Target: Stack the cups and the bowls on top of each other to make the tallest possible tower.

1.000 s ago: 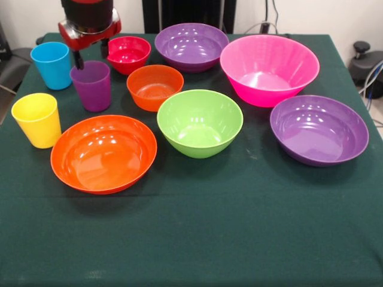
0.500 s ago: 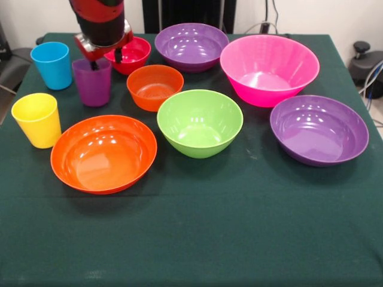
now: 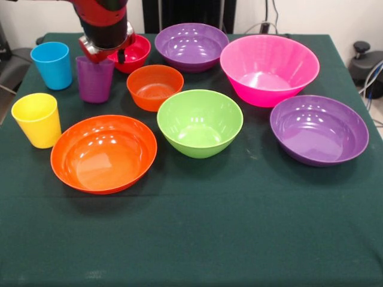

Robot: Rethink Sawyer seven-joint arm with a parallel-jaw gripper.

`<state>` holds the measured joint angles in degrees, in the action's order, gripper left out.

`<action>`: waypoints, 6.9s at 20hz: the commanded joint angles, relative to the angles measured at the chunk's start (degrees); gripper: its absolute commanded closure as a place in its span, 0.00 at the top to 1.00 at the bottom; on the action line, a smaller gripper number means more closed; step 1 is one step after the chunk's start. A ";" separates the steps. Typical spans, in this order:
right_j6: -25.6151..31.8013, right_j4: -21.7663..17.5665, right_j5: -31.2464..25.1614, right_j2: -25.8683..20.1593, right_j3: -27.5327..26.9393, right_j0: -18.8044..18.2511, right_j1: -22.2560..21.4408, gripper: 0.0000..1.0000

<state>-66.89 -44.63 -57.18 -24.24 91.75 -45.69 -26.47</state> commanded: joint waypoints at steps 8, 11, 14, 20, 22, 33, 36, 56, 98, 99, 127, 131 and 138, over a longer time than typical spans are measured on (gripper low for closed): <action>-0.69 -4.97 7.36 1.66 -0.53 2.21 3.14 0.00; -4.90 -4.73 8.20 3.18 0.74 3.22 0.94 0.00; -5.21 -3.68 7.88 3.43 1.79 3.62 -0.29 0.00; -5.01 -1.06 5.74 4.28 2.82 4.65 -2.76 0.00; -4.71 0.82 2.64 4.71 4.43 5.10 -4.86 0.00; -9.42 6.83 -5.93 10.75 9.03 11.86 -11.43 0.00; -12.40 7.94 -3.60 12.37 11.13 13.52 -11.67 0.00; -27.97 10.77 9.91 18.28 16.37 26.32 -17.37 0.00; -30.24 15.06 19.68 14.48 3.63 36.60 -4.08 0.00; -30.04 15.39 19.67 14.41 3.12 36.72 -3.60 0.00; -24.91 19.98 23.20 10.65 -1.43 33.75 1.53 0.00; -24.73 19.74 22.85 11.09 -1.77 34.14 1.92 0.00; -20.56 15.90 24.19 11.04 2.37 33.12 1.38 0.00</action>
<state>-89.57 -25.43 -37.08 -7.83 95.47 -11.55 -29.21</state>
